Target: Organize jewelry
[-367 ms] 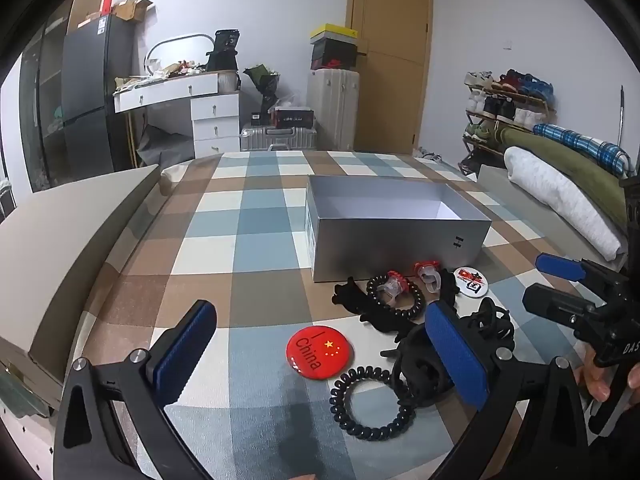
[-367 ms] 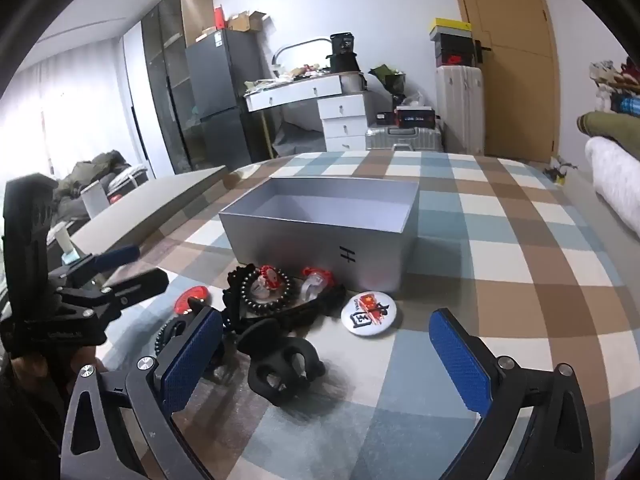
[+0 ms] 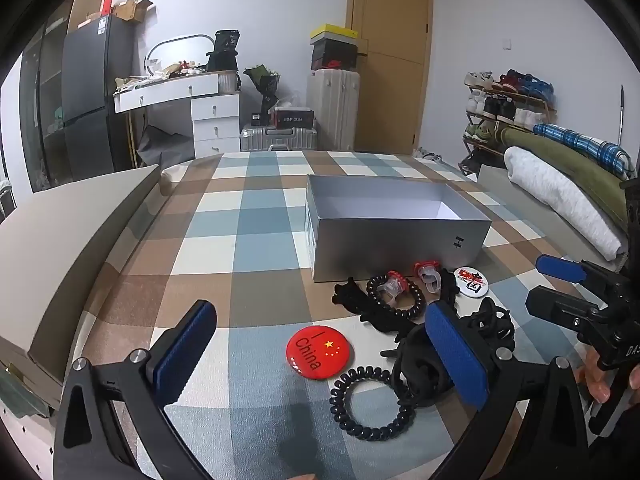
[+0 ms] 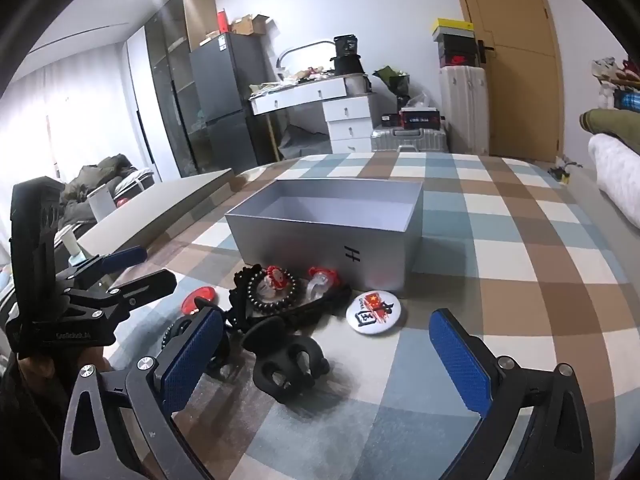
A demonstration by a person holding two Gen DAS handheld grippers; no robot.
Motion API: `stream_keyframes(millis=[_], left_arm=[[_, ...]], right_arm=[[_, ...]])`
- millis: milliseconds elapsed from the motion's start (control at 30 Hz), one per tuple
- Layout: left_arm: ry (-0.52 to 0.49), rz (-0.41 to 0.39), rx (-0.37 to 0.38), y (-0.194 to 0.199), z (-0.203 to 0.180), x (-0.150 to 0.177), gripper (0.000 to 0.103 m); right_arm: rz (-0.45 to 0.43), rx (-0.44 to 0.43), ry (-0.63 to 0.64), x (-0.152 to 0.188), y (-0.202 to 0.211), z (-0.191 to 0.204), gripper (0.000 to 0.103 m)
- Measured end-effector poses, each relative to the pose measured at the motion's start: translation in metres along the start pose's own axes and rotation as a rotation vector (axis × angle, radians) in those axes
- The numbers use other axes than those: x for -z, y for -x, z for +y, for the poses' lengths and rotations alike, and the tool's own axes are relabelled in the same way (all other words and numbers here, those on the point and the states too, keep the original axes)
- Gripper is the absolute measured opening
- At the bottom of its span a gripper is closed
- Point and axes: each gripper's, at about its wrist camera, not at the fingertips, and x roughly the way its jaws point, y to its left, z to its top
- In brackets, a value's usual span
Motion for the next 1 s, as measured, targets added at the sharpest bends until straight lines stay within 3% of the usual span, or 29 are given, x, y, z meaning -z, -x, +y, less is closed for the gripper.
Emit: stream_keyframes(millis=[1000], left_arm=[[0.013, -0.001, 0.019, 0.0007, 0.0034, 0.0003, 0.102]], right_arm=[[-0.004, -0.015, 0.006, 0.0016, -0.0014, 0.008, 0.103]])
